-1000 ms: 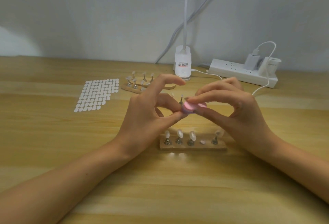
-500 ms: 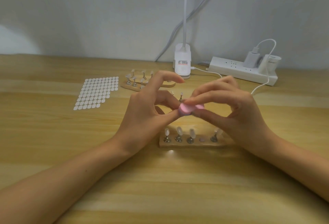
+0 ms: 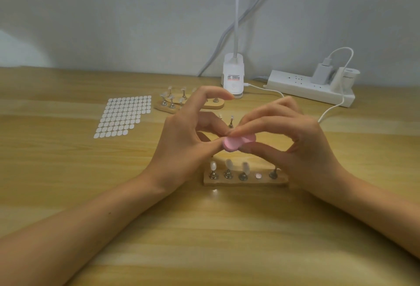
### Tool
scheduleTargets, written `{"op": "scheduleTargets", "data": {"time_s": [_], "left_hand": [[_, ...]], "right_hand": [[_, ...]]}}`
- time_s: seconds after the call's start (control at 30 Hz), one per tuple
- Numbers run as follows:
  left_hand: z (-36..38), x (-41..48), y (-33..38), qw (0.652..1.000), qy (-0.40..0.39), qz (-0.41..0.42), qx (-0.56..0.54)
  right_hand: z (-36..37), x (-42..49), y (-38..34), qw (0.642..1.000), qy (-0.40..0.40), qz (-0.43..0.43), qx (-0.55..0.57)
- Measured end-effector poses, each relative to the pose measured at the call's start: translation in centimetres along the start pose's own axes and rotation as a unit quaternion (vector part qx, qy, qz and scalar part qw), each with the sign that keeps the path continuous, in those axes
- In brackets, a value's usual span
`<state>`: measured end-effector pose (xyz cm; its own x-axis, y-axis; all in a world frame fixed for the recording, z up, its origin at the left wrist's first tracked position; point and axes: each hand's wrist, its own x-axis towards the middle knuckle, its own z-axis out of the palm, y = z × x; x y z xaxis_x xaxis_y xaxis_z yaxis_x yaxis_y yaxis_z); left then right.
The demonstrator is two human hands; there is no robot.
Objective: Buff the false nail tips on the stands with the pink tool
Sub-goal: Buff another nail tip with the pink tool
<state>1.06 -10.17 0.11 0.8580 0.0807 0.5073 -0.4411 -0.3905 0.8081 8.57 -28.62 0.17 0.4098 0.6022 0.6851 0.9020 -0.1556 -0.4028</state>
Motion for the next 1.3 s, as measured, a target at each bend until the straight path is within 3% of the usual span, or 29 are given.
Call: {"op": "scheduleTargets", "data": {"time_s": [0.13, 0.7, 1.0, 1.3], "left_hand": [[0.0, -0.02, -0.05, 1.0, 0.003, -0.01, 0.0], [0.17, -0.06, 0.03, 1.0, -0.005, 0.016, 0.016], [0.13, -0.25, 0.15, 1.0, 0.004, 0.012, 0.029], [0.18, -0.19, 0.22, 0.999, 0.006, 0.02, 0.036]], "right_hand": [[-0.44, 0.17, 0.17, 0.999, 0.02, 0.035, -0.005], [-0.19, 0.12, -0.23, 1.0, 0.005, 0.012, -0.012], [-0.63, 0.18, 0.29, 0.998, 0.031, 0.053, -0.002], [-0.36, 0.03, -0.21, 1.0, 0.018, 0.02, -0.01]]}}
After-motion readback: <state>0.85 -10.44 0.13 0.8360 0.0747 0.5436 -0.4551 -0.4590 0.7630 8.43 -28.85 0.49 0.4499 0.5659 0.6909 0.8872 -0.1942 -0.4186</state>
